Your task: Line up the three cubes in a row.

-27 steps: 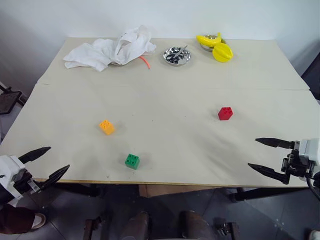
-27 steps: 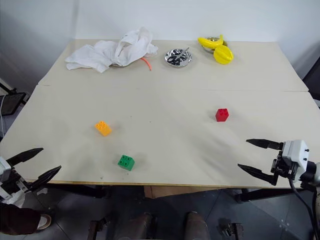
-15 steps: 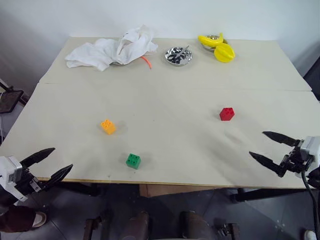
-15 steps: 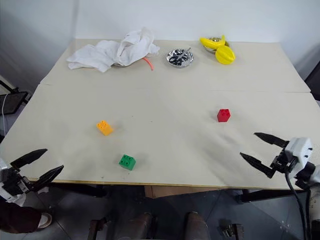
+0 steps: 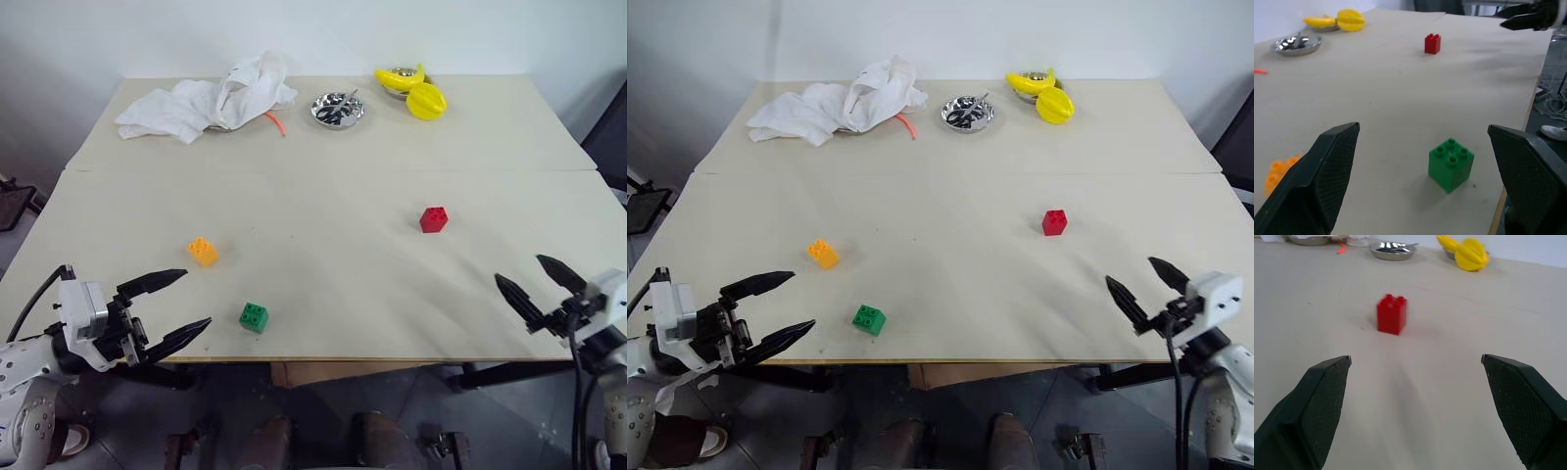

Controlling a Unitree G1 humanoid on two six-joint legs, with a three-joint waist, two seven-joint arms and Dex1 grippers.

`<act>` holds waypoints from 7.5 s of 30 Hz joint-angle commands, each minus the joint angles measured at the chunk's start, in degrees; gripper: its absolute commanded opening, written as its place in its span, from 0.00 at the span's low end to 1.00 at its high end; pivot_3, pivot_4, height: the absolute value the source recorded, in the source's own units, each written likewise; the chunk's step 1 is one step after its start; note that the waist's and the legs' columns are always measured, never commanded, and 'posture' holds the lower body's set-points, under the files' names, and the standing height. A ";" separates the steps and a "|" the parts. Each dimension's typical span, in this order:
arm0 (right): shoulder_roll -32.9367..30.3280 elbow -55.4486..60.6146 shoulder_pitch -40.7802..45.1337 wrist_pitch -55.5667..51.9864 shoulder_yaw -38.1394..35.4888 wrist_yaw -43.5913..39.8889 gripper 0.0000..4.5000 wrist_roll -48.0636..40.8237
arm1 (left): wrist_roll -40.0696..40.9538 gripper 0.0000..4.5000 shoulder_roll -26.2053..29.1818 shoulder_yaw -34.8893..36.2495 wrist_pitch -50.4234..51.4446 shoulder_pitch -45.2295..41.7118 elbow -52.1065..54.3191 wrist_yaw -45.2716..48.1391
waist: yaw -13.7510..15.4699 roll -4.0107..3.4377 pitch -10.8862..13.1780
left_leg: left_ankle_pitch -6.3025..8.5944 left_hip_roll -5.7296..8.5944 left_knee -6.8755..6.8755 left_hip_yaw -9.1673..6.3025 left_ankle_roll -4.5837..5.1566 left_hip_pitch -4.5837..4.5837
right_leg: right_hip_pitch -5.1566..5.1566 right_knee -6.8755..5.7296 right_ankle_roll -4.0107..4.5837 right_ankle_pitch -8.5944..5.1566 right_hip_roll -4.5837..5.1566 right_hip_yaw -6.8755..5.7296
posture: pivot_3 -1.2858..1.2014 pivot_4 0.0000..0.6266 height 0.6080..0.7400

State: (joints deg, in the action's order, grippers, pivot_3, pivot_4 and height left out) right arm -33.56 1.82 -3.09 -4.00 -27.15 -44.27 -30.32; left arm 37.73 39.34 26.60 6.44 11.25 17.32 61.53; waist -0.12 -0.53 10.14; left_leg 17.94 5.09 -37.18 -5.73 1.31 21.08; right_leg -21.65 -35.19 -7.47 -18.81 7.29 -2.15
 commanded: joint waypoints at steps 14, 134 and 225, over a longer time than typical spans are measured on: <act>4.33 -3.20 33.19 -34.59 19.55 28.38 1.00 14.51 | -0.82 0.99 1.24 -3.74 1.46 -4.24 1.75 -1.04 | 0.02 -0.01 0.01 | -0.04 0.15 -0.01 0.03 -0.01 0.40 | -0.78 -0.69 0.01 0.00 0.08 0.18 | 0.52 0.24 1.00; -18.65 -4.04 14.10 4.73 15.06 -47.29 1.00 -8.51 | -18.49 0.56 -11.35 -26.95 30.97 -3.21 18.81 -38.99 | 1.69 0.14 0.11 | 0.10 0.01 -0.44 0.19 0.03 0.20 | -0.26 -0.40 -0.03 0.02 0.03 0.02 | 0.52 0.24 1.00; -8.61 -0.95 12.22 2.10 12.08 -38.24 1.00 -5.74 | -12.54 0.99 -22.71 7.76 -4.41 10.98 -1.43 -27.18 | 2.90 0.52 0.34 | 0.21 0.13 -0.89 0.02 0.20 0.21 | 0.13 -0.21 -0.24 0.11 0.17 -0.26 | 0.52 0.24 1.00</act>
State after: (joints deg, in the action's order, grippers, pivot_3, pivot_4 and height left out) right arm -42.30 1.04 8.36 -3.17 -14.09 -82.35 -35.69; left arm 23.64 16.65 33.43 3.12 21.32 14.61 34.75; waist 2.79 -0.01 10.48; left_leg 18.15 5.22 -38.06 -5.70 1.51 21.29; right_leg -21.53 -35.40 -7.71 -18.70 7.46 -2.41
